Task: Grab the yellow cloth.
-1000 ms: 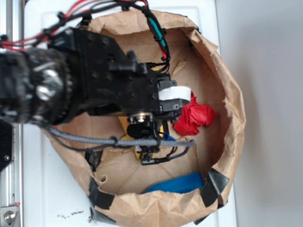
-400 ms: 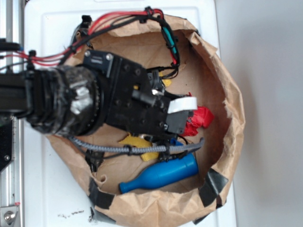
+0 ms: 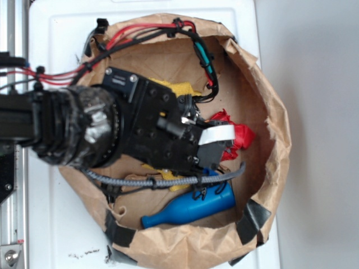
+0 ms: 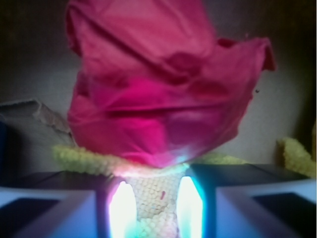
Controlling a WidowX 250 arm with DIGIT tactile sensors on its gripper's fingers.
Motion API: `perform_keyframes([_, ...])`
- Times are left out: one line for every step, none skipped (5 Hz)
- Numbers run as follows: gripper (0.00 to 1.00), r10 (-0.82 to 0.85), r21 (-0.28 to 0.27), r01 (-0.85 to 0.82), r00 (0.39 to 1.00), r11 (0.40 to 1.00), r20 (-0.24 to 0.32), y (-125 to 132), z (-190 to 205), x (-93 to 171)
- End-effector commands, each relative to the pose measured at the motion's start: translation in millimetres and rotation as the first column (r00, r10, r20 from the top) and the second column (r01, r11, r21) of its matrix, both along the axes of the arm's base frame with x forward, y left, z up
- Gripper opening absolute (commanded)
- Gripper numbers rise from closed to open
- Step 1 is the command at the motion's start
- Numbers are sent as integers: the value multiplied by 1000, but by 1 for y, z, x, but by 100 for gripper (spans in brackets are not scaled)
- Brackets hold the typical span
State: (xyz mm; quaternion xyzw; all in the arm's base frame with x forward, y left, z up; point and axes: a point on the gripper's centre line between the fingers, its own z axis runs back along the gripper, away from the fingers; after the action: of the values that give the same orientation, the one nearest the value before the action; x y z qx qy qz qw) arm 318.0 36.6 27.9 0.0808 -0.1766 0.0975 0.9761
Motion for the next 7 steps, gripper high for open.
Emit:
perform_keyframes([0, -6, -35, 7, 1000, 999, 22, 1, 19, 2])
perform_keyframes([0, -12, -80, 14, 1000, 997, 22, 3, 37, -1])
perform_keyframes([0, -20, -148, 18, 1000, 989, -16, 1, 74, -6])
perform_keyframes([0, -44, -207, 31, 997, 978, -58, -4, 121, -14])
perform_keyframes([0, -62, -218, 46, 996, 975, -67, -9, 155, -23])
perform_keyframes([0, -74, -227, 60, 996, 972, -57, -10, 166, -30])
perform_keyframes([99, -81, -211, 67, 995, 975, -58, -7, 159, -30])
